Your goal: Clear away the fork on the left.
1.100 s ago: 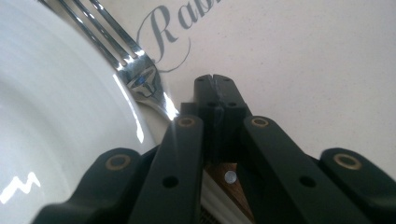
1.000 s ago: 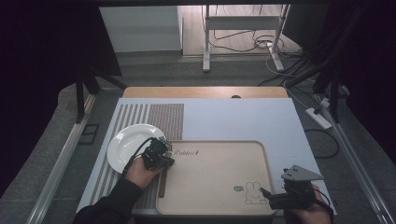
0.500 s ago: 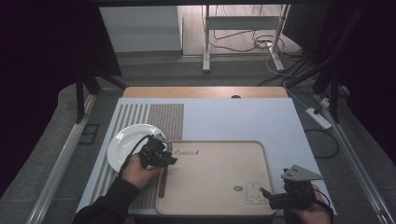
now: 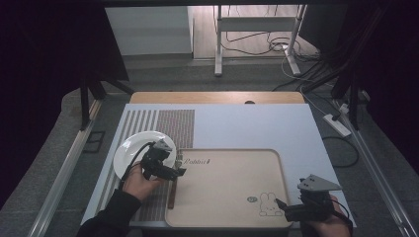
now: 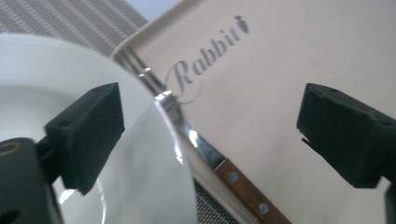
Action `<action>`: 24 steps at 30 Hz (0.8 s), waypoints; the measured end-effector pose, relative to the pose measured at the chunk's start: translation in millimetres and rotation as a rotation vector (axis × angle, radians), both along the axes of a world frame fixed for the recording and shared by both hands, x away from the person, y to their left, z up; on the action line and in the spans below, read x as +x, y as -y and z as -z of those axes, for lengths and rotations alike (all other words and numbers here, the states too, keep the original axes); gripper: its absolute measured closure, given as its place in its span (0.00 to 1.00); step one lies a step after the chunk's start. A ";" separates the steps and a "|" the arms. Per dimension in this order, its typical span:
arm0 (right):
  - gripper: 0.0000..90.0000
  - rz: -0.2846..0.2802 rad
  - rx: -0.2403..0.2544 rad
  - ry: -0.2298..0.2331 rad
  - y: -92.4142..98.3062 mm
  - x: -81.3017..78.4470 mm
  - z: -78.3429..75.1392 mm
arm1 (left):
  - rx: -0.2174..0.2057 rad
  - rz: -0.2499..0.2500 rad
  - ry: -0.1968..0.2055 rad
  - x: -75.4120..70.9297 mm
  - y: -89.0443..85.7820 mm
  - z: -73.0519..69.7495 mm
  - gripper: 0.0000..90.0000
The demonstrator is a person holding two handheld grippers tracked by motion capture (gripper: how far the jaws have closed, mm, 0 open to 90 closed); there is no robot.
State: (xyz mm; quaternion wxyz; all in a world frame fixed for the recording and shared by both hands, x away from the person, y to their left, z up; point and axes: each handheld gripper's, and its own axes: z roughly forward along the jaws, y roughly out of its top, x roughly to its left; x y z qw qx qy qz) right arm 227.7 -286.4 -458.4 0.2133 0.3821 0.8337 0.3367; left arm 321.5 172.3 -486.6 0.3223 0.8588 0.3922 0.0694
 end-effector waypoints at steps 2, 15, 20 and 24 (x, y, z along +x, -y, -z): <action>0.00 0.000 0.000 0.000 0.0 0.0 0.0 | -0.018 0.010 0.003 -1.2 -4.9 -1.0 0.04; 0.00 0.000 0.001 -0.002 -0.1 0.1 0.1 | -0.067 0.020 0.045 -18.9 -34.3 -0.4 0.00; 0.00 0.000 0.000 -0.002 -0.1 -0.2 -0.1 | -0.128 -0.011 0.048 -28.4 -46.7 -1.2 0.00; 0.00 -0.001 -0.001 -0.001 -0.4 -0.2 0.1 | -0.143 -0.032 0.058 -38.6 -55.2 -1.2 0.00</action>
